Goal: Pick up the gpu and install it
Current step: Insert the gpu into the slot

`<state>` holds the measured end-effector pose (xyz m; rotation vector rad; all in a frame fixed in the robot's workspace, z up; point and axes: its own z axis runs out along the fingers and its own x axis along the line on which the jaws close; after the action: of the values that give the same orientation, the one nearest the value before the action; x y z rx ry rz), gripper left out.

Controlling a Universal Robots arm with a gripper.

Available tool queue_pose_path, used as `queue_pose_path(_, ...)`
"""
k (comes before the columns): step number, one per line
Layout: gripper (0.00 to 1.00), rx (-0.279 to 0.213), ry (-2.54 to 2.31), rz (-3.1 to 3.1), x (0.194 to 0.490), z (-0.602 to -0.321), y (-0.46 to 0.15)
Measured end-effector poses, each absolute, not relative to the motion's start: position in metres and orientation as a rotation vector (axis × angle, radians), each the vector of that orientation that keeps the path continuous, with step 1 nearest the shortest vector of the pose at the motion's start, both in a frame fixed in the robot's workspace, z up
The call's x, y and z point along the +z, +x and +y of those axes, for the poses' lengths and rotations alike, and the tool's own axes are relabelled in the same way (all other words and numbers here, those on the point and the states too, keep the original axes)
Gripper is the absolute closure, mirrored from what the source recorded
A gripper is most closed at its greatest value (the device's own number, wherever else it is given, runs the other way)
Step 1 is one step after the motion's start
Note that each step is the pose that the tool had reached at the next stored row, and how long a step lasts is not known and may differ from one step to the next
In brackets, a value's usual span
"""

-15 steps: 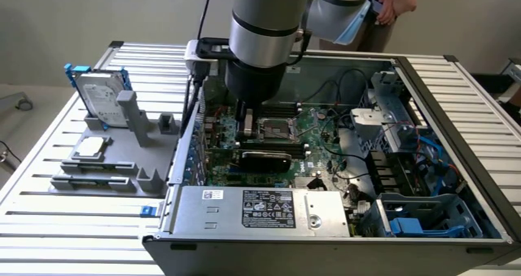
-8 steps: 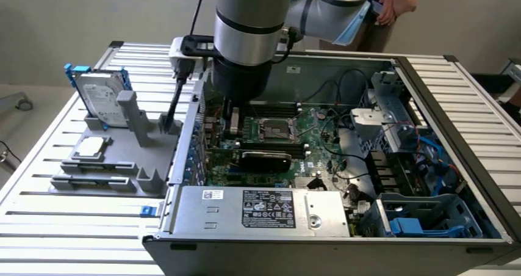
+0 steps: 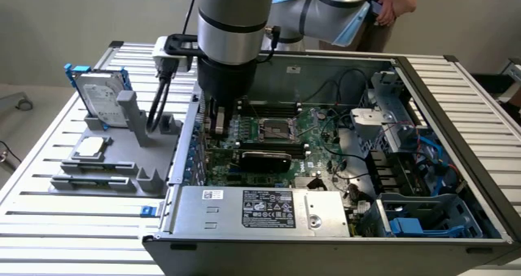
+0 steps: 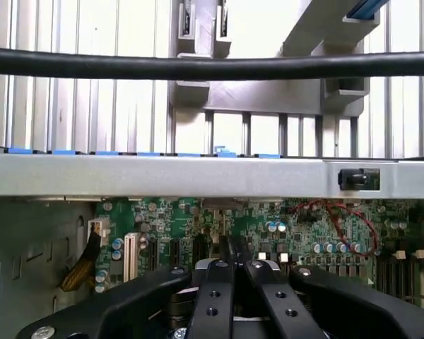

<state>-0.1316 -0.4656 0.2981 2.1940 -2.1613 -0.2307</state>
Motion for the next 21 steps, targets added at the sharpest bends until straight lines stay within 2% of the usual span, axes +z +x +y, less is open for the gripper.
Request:
queue_pose_path(5,0.89,-0.214,2.189,-2.152,0.2989,-0.4657,-0.1391)
queue_pose_path(21,0.89,-0.210,2.193,-2.144,0.3048,-0.4675,-0.1436)
